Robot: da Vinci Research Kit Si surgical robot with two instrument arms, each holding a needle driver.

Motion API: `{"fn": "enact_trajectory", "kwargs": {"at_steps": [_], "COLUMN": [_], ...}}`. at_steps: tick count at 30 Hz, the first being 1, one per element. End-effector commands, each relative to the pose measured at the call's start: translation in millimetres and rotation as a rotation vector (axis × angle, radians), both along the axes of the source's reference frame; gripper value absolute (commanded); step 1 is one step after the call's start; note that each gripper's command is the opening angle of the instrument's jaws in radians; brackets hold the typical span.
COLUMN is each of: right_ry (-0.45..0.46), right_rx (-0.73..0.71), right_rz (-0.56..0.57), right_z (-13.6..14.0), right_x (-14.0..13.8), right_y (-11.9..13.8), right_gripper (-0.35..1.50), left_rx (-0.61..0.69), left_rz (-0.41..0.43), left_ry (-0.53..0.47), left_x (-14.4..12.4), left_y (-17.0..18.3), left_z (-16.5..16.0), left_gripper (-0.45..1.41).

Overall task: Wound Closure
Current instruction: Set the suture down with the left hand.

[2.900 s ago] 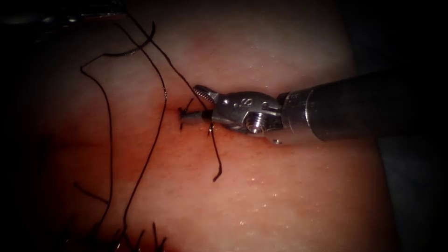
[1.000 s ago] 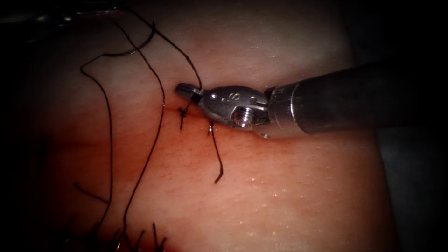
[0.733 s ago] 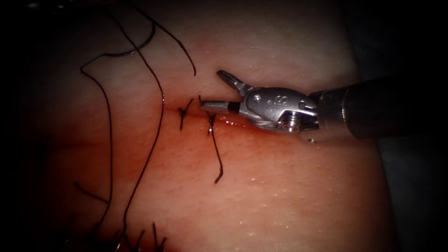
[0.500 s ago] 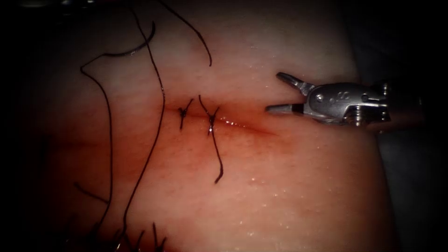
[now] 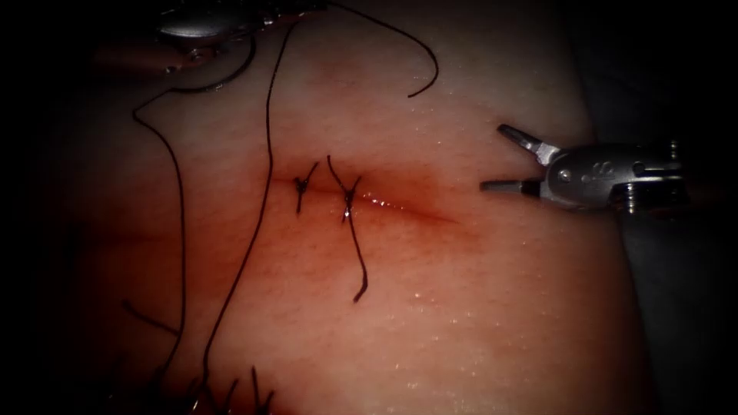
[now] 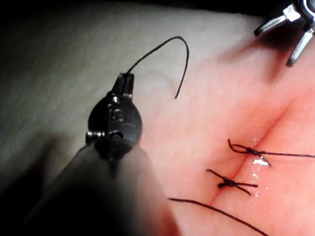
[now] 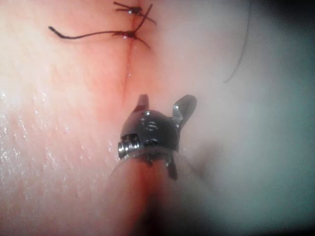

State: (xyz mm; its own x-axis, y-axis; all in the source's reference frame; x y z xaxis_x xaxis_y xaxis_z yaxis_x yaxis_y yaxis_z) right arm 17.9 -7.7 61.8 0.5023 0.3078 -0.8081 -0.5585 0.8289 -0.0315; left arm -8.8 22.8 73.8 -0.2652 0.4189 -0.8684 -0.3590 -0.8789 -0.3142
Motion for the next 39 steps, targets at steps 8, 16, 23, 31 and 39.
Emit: {"fn": "enact_trajectory", "kwargs": {"at_steps": [8, 16, 23, 31, 39], "right_ry": [0.014, 0.019, 0.026, 0.026, 0.037], "right_rx": [-0.011, -0.005, 0.006, 0.008, 0.015], "right_rz": [-0.009, -0.016, -0.019, -0.023, -0.031], "right_z": [0.9, 1.0, 0.7, 0.5, -0.1], "right_x": [2.4, 2.5, 2.2, 2.6, 3.1], "right_y": [-0.7, -1.0, -1.5, -2.0, -2.5], "right_gripper": [1.48, 1.48, 1.48, 1.48, 1.48], "left_rx": [0.046, 0.169, 0.183, 0.147, 0.079], "left_rz": [0.017, 0.047, 0.095, 0.151, 0.167], "left_ry": [0.034, 0.095, 0.059, 0.111, 0.188], "left_x": [-3.0, -3.7, -0.1, 3.9, 6.4], "left_y": [0.6, -0.6, -1.6, -7.8, -11.5], "left_z": [10.0, 12.9, 10.4, 4.7, 0.9], "left_gripper": [-0.42, 1.13, 1.26, 1.25, 1.23]}}
